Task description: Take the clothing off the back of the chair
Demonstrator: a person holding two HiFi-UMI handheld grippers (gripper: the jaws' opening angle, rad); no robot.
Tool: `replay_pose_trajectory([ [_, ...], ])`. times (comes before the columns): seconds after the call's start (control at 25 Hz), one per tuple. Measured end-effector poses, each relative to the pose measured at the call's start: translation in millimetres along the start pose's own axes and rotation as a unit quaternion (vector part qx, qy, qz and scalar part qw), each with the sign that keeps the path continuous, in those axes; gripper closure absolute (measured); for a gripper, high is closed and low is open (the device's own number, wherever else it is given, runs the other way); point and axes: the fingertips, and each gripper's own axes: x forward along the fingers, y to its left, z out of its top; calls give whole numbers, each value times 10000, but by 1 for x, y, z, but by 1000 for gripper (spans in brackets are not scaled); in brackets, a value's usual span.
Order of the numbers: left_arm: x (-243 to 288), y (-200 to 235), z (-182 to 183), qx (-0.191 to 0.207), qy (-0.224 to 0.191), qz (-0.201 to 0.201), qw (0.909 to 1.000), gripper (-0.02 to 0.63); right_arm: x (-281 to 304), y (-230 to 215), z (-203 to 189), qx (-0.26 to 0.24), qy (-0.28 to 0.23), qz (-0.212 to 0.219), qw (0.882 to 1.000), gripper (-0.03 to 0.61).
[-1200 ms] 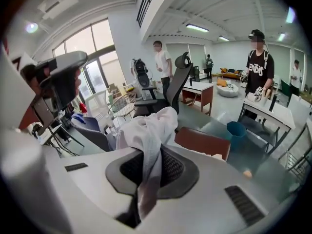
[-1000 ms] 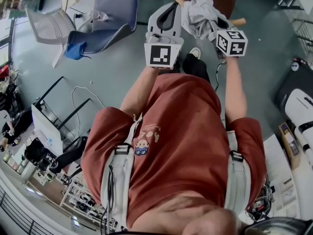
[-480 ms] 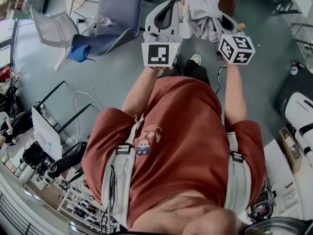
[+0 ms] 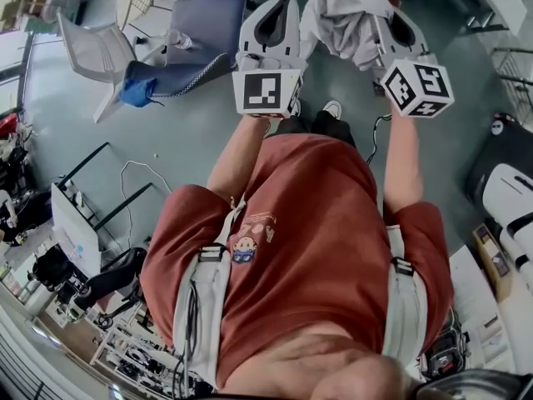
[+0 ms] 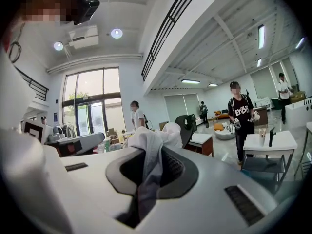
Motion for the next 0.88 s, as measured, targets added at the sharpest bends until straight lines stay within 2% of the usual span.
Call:
replay_pose_trajectory([
  [0.4,-5,26,49,-20,-278,213,9994,598,-3,31,87,-437,-850,59,9954,538],
  [0.88,-13,38,112,6,-696,293,9971,600,-17,73,171,-919,-1711,266,9806,540],
])
